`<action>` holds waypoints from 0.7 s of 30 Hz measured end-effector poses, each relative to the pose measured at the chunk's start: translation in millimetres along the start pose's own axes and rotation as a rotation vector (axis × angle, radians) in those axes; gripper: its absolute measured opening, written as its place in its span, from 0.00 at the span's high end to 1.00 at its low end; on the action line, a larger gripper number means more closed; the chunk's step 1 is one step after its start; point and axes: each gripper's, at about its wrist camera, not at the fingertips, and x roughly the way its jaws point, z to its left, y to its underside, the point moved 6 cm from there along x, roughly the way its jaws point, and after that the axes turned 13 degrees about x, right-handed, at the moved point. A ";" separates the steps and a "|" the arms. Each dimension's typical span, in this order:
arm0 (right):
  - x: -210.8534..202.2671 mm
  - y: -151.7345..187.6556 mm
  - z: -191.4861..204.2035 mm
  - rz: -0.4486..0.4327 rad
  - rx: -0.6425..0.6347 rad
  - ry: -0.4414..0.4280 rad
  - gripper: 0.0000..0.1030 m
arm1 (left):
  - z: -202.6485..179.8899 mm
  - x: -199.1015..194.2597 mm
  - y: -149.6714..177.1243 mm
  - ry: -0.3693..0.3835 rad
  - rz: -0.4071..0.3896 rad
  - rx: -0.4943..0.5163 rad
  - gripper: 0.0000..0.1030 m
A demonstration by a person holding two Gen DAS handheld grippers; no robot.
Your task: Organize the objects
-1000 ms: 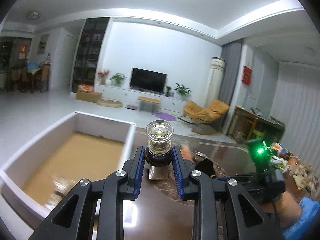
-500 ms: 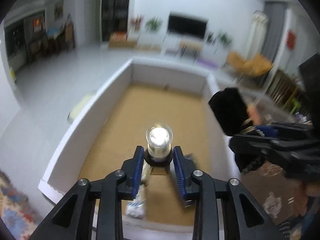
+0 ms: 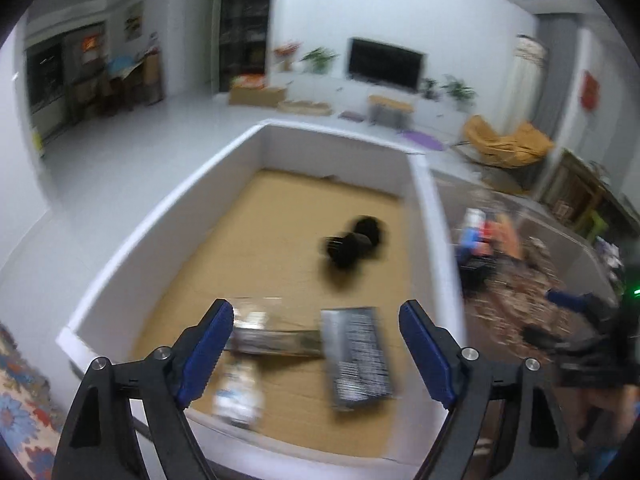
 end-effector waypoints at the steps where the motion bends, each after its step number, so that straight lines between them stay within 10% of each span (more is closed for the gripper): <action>1: -1.8 11.7 -22.8 0.000 0.018 0.052 0.03 | -18.8 -6.6 -3.2 0.036 -0.017 0.020 0.18; 9: -15.0 88.7 -199.6 0.079 0.269 0.379 0.03 | -191.9 -17.3 -7.1 0.292 -0.055 0.203 0.01; 21: -3.9 82.4 -244.7 0.030 0.319 0.412 0.00 | -303.2 115.1 24.7 0.196 0.084 0.355 0.01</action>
